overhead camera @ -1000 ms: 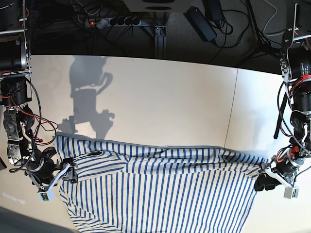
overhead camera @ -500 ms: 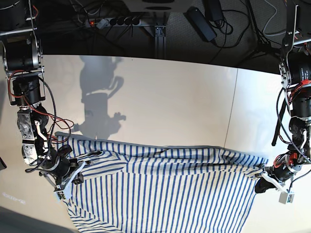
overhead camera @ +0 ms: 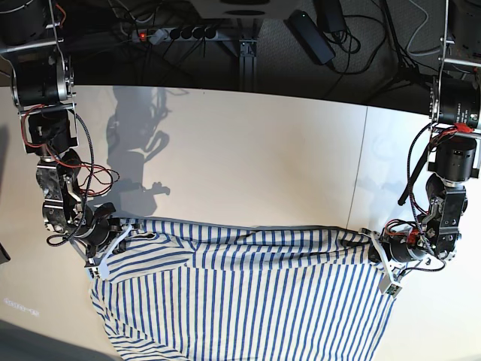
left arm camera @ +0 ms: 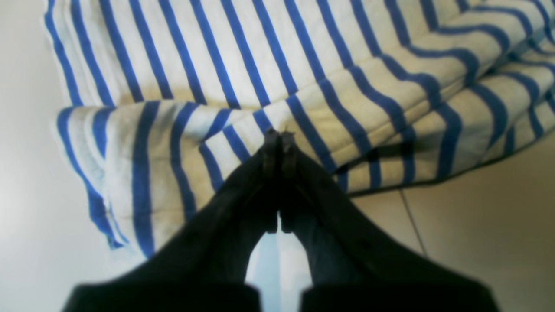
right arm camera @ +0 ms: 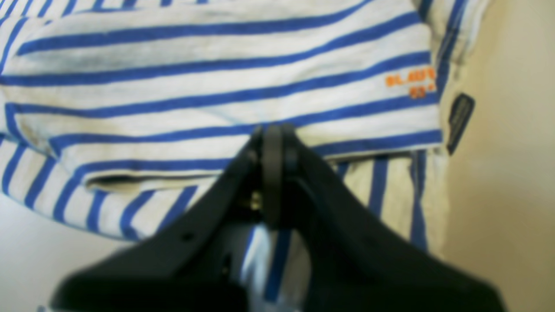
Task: Fold the T-shirt properly
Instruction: 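Lift the shirt edge with both grippers and fold it over the body, then lower the folded edge onto the shirt and open both grippers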
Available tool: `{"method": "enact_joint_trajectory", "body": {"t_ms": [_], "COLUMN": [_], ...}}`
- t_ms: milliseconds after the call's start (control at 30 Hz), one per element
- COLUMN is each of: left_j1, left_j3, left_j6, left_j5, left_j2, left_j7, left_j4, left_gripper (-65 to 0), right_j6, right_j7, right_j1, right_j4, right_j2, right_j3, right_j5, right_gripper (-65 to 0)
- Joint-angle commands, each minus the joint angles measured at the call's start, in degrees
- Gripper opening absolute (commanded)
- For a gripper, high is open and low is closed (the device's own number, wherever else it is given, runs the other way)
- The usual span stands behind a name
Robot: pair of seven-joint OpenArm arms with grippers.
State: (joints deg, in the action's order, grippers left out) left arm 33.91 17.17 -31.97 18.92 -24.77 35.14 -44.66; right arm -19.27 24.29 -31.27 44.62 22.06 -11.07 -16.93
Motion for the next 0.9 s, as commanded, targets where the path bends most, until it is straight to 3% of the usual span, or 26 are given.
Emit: {"method": "enact_joint_trajectory", "body": {"t_ms": [0,167,233,433,667,867], "left_j1": [1.9,1.4,1.1,-3.0,-15.8,-30.8], "left_j3": [-0.2,-0.2,-0.2,-0.3,-1.2,-9.6], "left_j6": [1.5,1.3,-2.5,-3.7,-3.6,-3.7], "left_j5": [0.0,0.1,1.4,5.6,13.0,13.4], "left_j2": [-0.6,-0.8,-0.9,-1.7,-5.1,-5.7], "left_j7": [0.1,6.9,9.0,10.0,14.1,16.1], "left_j4": [-0.9,-0.9,-0.9,-3.7,-20.0,-35.8], "left_gripper": [-65.0,-65.0,-65.0,-65.0,-65.0,-65.0], "right_j6": [0.0,-0.2,-0.2,-0.2,-0.2,-0.5], "right_j7": [2.4,4.5,5.9,9.8,14.2,15.9], "right_j1": [-0.3,1.6,3.1,13.3,28.2,38.5], "right_j4": [0.1,0.8,2.5,16.4,35.6,44.2], "right_j2": [0.7,0.8,0.8,0.8,1.1,1.1], "right_j3": [0.2,0.2,0.4,5.9,14.8,19.6], "right_j5": [0.8,-1.9,-2.1,-2.2,-5.4,-8.1], "right_gripper": [-65.0,-65.0,-65.0,-65.0,-65.0,-65.0]}}
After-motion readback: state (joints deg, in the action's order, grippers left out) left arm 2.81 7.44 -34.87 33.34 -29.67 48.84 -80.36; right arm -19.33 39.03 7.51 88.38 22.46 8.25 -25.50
